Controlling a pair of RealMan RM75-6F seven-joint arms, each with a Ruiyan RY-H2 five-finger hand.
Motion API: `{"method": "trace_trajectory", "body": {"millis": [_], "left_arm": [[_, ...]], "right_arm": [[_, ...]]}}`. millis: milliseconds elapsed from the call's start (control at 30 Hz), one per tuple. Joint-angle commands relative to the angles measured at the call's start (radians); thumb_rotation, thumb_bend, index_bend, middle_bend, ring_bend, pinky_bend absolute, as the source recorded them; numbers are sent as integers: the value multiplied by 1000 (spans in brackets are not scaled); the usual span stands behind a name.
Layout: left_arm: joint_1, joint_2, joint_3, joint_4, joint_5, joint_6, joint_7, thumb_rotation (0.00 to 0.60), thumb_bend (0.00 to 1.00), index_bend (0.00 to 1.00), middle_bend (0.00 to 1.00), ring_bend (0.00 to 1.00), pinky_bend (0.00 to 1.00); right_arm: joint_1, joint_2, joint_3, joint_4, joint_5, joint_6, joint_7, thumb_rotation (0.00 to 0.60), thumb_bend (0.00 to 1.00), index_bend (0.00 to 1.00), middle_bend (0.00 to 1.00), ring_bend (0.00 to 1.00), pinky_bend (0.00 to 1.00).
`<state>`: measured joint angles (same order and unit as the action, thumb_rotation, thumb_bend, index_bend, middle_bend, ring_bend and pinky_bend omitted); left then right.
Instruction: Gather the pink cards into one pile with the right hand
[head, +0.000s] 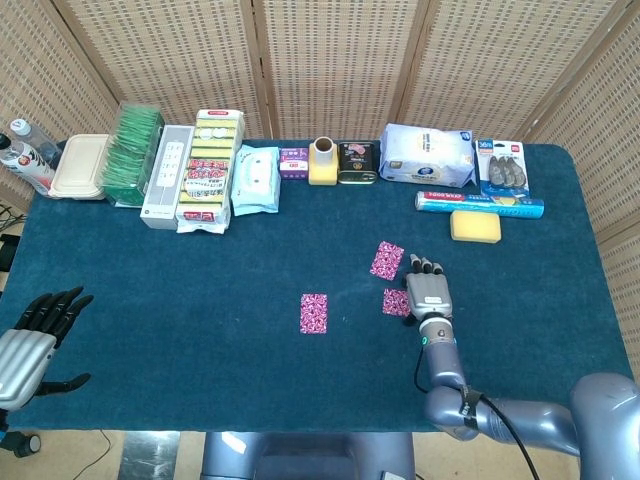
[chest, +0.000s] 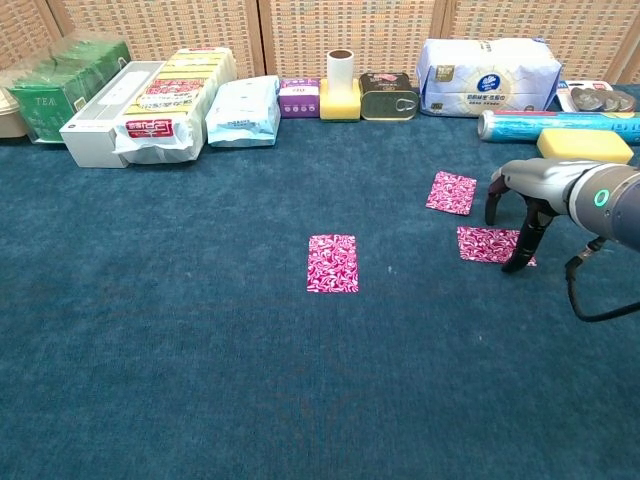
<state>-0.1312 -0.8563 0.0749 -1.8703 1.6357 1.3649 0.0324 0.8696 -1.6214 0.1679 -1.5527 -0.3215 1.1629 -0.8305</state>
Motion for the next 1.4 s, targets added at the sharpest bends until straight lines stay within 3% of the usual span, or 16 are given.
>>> {"method": "trace_trajectory", "body": {"millis": [33,767,1400], "left_arm": [[0,0,0,0,0,-1,1,600,56,0,0,0,3],[0,-1,1,0,1,-1,3,600,57,0,0,0,3],[-1,-2,3,-3,4,-3,8,600,57,0,0,0,3]], "right_arm": [[2,3,6,-2,13,-7,-10,600,209,341,36,0,76],[-18,-7,17,-4,-24,3,-4,600,254,400,59,0,94],[-15,54,18,-174,-114,54,-32,600,254,400,59,0,94]]}}
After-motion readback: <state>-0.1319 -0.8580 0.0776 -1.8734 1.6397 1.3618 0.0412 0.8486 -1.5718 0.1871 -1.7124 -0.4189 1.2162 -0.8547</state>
